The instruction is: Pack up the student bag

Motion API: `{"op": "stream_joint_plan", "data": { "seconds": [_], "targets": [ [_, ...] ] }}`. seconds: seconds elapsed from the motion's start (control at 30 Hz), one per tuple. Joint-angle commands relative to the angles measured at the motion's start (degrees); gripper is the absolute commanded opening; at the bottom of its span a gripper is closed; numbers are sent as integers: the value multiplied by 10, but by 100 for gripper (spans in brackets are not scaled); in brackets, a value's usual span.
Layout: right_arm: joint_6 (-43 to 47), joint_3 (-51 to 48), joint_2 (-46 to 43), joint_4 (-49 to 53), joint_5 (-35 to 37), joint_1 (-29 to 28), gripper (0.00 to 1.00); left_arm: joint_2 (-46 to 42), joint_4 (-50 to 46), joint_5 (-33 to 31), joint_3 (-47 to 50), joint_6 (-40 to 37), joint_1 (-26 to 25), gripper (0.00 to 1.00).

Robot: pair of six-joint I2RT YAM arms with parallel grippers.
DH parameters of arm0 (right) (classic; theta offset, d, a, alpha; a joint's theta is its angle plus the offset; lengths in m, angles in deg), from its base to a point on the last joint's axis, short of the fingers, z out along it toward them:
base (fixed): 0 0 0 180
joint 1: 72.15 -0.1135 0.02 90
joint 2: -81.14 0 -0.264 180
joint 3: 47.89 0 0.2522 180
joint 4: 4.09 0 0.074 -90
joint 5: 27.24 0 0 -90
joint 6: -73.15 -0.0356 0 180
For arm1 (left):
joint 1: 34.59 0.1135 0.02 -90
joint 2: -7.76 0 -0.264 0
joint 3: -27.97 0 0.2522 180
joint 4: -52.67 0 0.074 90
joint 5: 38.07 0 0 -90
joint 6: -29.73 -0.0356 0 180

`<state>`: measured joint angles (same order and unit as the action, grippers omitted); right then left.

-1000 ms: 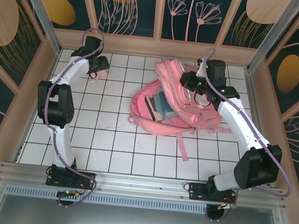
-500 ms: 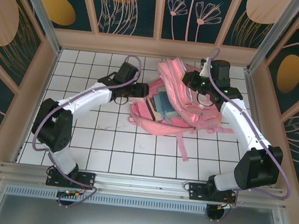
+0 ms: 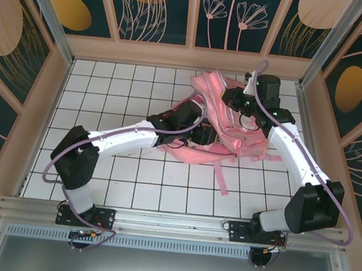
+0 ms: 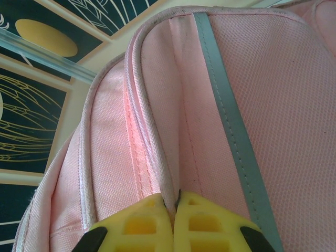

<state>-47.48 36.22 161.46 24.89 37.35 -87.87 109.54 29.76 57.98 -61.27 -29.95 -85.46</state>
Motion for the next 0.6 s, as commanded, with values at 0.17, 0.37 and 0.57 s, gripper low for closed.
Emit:
{"op": "stream_joint_plan", "data": {
  "seconds": [0.17, 0.37, 0.57],
  "targets": [
    [-20, -4, -39, -46, -5, 10, 0, 67, 31, -16, -40, 0, -16, 39],
    [-21, -9, -45, -45, -9, 10, 0, 108, -20, -100, -63, 12, -16, 41],
    [-28, -20, -50, -53, -18, 10, 0, 104, -18, -200, -65, 25, -16, 41]
  ]
}}
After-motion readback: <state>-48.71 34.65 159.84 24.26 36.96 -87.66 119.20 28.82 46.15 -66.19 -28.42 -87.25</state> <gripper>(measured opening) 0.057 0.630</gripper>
